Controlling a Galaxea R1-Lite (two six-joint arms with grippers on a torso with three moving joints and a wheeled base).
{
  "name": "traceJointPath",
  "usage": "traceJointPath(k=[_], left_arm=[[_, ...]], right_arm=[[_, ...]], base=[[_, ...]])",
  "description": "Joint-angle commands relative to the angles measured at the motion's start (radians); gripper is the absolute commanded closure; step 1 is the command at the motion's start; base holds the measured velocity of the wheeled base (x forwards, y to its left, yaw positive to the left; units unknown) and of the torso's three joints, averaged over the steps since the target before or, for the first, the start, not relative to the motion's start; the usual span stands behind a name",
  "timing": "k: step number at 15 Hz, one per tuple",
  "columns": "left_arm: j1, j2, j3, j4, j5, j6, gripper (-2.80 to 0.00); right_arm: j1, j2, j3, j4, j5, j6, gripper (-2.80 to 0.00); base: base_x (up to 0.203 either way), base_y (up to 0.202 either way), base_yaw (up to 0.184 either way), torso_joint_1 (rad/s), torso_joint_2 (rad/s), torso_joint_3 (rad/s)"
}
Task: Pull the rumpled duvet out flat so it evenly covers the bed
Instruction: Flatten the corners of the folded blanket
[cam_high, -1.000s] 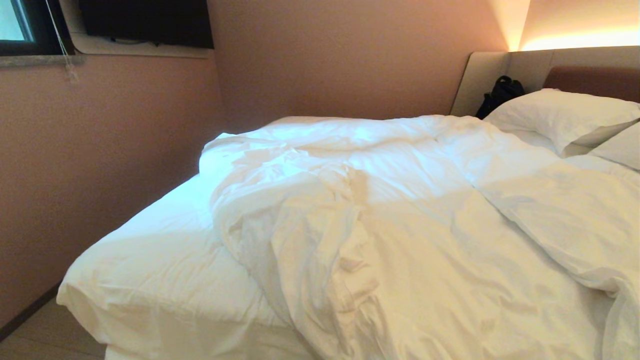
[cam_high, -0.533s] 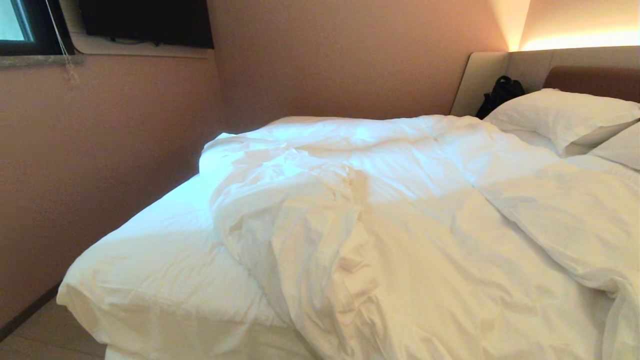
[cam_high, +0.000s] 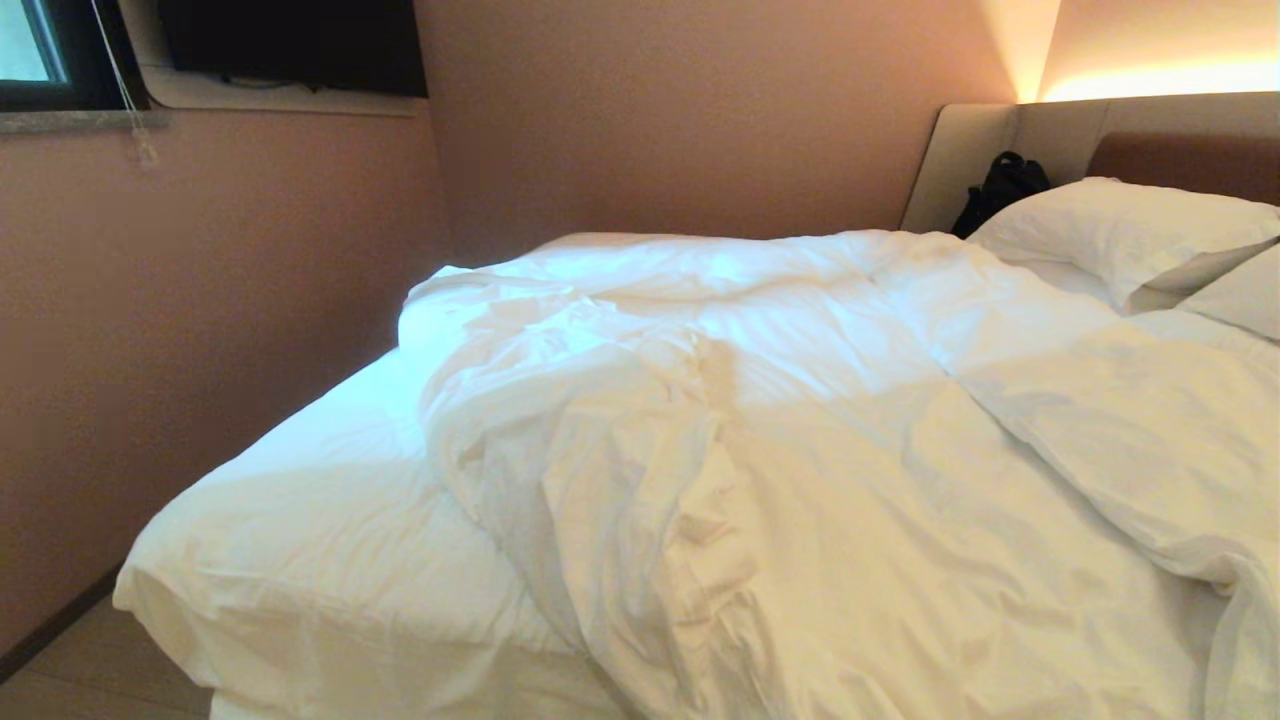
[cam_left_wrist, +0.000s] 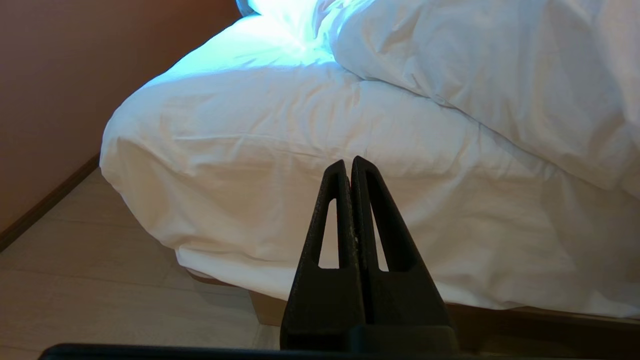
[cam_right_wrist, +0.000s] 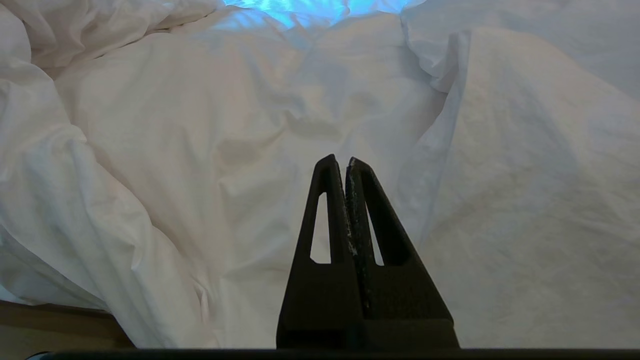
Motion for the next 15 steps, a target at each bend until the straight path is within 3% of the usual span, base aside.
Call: traceJointPath(k=[1,4,10,15], left_arm=[[0.000,0.000,0.000,0.001,0.000,-0.001,0.00],[0.000,0.000,0.000,0.000,0.000,-0.001,0.00],[0.000,0.000,0.000,0.001,0.000,-0.001,0.00],[0.000,0.000,0.000,0.001,0.000,-0.001,0.00]], right_arm=[[0.000,0.000,0.000,0.000,0.000,-0.001,0.00],[0.000,0.001,0.000,0.000,0.000,-0.001,0.00],[0.000,0.000,0.000,0.000,0.000,-0.001,0.00],[0.000,0.000,0.000,0.000,0.000,-0.001,0.00]], base=[[0.000,0.000,0.000,0.000,0.00,0.000],[-0.068,0.000,0.001,0.008,0.00,0.004],[-0.188,0.000,0.001,0.003,0.00,0.002],[-0.020,0.000,-0.001,-0.002,0.00,0.001]])
